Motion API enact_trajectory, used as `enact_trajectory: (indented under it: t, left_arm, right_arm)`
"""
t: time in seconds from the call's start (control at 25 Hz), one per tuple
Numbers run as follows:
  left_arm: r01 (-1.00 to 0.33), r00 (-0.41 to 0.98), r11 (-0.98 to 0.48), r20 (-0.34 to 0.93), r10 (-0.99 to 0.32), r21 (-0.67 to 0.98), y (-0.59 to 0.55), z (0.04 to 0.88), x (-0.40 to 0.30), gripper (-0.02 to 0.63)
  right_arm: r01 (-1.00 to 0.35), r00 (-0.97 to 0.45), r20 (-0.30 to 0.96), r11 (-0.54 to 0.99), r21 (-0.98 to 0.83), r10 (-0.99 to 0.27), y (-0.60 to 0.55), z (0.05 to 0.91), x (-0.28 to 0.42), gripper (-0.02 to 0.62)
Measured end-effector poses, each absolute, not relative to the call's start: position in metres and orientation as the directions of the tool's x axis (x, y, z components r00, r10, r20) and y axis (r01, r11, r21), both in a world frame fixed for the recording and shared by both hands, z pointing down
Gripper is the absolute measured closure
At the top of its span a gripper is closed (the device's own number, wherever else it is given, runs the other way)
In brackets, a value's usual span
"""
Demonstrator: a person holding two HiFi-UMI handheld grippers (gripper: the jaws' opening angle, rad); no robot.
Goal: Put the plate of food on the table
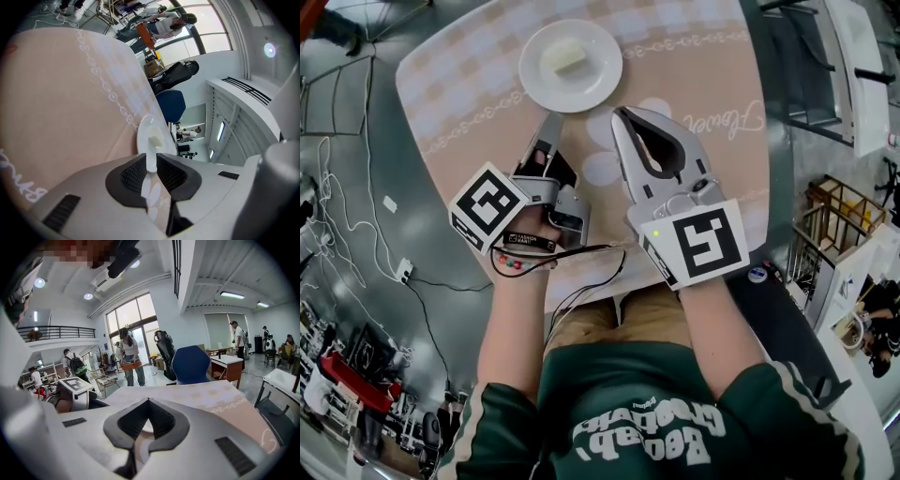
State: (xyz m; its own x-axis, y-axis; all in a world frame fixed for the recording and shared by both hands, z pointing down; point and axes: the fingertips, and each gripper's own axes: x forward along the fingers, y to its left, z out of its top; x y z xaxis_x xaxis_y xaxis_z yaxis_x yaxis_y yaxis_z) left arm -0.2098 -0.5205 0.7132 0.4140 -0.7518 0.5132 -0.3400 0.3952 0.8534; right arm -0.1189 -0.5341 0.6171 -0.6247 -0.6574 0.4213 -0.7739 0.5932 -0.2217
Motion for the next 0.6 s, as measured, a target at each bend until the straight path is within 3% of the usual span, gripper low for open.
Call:
enact_trajectory:
  t: [0.24, 0.6]
  left_arm:
    - [-0.337, 0.426, 0.363, 0.484, -0.765, 0.869, -0.525, 0.69, -0.206, 0.597]
    - [-0.352, 0.414, 0.324, 0.456, -0.787, 0.878, -0.531, 0.656, -0.201, 0.598]
  right_arm:
    - [-0.771, -0.627, 0.416, 0.601, -0.209, -0.659, -0.532, 0.598, -0.117, 0.58]
    - [-0.757, -0.64, 0.416, 0.624, -0.195, -0.646, -0.531, 0.562, -0.109, 0.58]
